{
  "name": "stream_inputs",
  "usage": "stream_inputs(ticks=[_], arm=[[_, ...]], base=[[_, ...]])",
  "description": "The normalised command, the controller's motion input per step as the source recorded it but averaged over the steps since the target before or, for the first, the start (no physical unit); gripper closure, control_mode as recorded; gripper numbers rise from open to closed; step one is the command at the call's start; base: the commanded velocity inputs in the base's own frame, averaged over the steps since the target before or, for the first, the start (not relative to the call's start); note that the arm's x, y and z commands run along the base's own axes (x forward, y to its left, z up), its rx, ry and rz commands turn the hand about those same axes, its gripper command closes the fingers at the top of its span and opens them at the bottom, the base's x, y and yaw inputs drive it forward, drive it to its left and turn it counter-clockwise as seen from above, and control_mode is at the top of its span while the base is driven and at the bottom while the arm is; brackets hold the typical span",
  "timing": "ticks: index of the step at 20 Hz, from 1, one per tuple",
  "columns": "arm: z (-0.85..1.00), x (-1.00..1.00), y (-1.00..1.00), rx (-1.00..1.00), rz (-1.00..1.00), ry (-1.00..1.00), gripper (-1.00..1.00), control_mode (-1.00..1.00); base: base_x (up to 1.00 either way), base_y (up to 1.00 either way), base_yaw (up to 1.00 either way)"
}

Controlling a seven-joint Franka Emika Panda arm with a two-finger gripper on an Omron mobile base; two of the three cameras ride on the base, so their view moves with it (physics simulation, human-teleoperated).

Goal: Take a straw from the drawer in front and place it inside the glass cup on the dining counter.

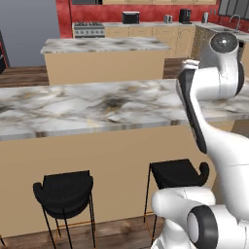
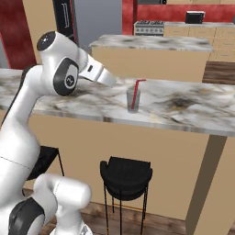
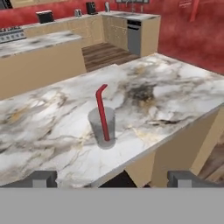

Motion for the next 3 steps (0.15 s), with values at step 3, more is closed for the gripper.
stream_inputs(ticks=[3], arm=[[0.00, -0.57, 0.32, 0.00, 0.00, 0.00, -1.00, -1.00]], base=[[0.00, 0.00, 0.00]])
